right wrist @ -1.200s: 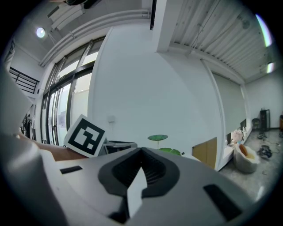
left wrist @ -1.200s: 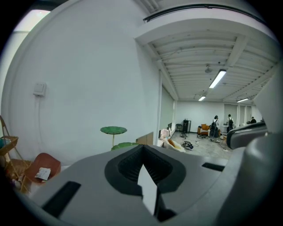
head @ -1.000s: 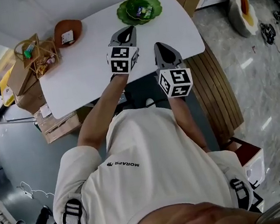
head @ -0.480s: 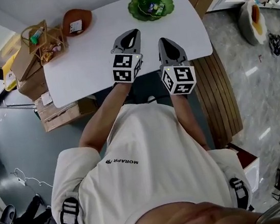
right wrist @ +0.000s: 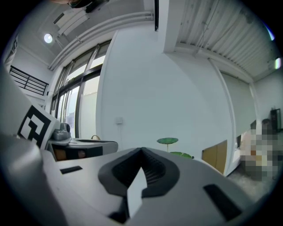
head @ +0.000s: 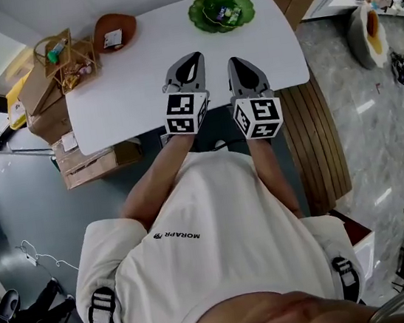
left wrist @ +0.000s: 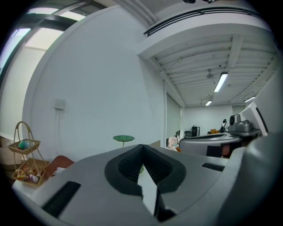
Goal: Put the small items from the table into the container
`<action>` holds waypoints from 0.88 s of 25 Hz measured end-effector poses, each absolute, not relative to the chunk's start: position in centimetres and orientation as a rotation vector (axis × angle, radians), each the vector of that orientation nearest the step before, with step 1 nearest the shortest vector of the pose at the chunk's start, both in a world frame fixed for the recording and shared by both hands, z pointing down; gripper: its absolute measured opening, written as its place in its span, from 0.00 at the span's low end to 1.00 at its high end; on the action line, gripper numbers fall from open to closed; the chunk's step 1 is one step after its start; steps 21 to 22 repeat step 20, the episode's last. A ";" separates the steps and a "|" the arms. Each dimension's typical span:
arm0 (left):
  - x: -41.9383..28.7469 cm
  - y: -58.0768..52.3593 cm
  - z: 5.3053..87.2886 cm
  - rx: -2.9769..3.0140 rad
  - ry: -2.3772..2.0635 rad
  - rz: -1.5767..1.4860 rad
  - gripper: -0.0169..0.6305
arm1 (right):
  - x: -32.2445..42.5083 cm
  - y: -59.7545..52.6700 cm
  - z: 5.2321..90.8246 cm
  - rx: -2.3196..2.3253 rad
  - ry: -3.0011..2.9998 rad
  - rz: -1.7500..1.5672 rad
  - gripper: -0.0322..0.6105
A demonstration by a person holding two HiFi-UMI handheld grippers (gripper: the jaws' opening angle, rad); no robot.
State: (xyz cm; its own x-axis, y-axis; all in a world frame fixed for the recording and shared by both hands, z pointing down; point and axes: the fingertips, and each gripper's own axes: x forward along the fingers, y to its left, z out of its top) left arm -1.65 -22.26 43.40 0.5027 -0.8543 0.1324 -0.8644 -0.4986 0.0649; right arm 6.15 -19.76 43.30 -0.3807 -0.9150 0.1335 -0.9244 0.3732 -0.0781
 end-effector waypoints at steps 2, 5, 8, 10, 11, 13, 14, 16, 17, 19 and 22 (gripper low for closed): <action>-1.7 -22.0 43.6 2.609 -1.515 0.129 0.03 | 6.2 -19.8 43.3 1.707 -2.550 0.220 0.06; -1.6 -21.7 43.8 2.610 -1.534 0.134 0.03 | 6.2 -20.0 43.3 1.700 -2.559 0.218 0.06; -1.9 -21.5 43.8 2.594 -1.551 0.121 0.03 | 6.0 -20.1 43.4 1.689 -2.563 0.217 0.06; -2.1 -21.4 43.7 2.586 -1.564 0.112 0.03 | 5.9 -20.1 43.5 1.683 -2.566 0.225 0.06; -2.2 -21.3 43.7 2.583 -1.570 0.108 0.03 | 5.9 -20.1 43.5 1.681 -2.568 0.228 0.06; -2.5 -21.3 43.7 2.577 -1.581 0.100 0.03 | 5.8 -20.2 43.5 1.677 -2.569 0.228 0.06; -2.7 -21.3 43.7 2.574 -1.587 0.094 0.03 | 5.7 -20.3 43.5 1.674 -2.571 0.226 0.06; -2.9 -21.2 43.7 2.566 -1.596 0.080 0.03 | 5.4 -20.4 43.5 1.661 -2.582 0.226 0.06; -3.0 -21.2 43.8 2.561 -1.600 0.075 0.03 | 5.3 -20.4 43.6 1.651 -2.589 0.227 0.06; -3.2 -21.1 43.9 2.550 -1.605 0.069 0.03 | 5.0 -20.4 43.6 1.632 -2.598 0.225 0.06; -3.3 -21.1 44.0 2.544 -1.608 0.066 0.03 | 4.9 -20.4 43.7 1.622 -2.601 0.222 0.06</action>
